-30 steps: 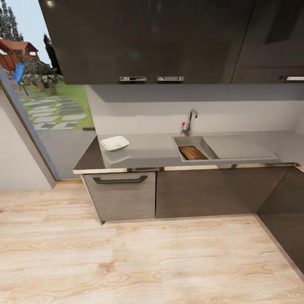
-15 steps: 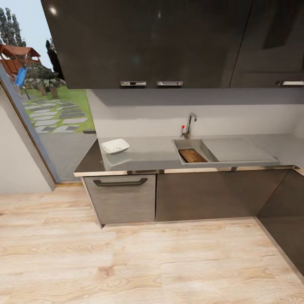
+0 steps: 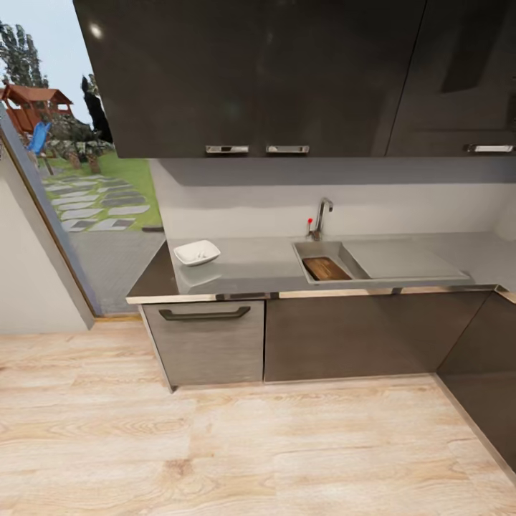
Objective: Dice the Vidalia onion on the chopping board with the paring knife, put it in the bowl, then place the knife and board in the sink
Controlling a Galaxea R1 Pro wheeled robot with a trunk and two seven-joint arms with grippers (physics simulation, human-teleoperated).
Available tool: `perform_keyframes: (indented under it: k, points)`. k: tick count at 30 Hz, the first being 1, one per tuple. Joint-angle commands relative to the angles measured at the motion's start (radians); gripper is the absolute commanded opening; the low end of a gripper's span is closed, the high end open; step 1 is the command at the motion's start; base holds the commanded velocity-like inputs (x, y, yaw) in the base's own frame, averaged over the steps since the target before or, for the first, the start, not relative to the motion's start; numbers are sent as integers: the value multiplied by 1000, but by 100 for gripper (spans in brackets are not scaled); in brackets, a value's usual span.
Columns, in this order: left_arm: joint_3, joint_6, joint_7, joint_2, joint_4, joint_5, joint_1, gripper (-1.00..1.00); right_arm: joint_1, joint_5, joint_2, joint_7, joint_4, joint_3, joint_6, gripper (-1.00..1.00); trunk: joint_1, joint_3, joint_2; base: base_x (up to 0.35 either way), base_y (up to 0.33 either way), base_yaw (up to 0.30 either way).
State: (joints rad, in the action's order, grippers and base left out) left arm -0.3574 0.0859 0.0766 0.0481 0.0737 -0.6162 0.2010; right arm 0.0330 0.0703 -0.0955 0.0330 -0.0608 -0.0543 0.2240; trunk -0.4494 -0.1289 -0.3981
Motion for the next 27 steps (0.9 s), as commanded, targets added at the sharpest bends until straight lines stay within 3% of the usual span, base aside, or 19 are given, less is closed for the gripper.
perform_keyframes:
  k: [1, 27]
  points:
    - [-8, 5, 0, -1, 3, -5, 1, 100, 1, 6, 0, -2, 1, -5, 4, 100, -1, 0, -2, 0, 0, 0]
    - [-8, 5, 0, -1, 3, -5, 1, 100, 1, 6, 0, -2, 2, -3, 5, 100, -1, 41, -2, 0, 0, 0]
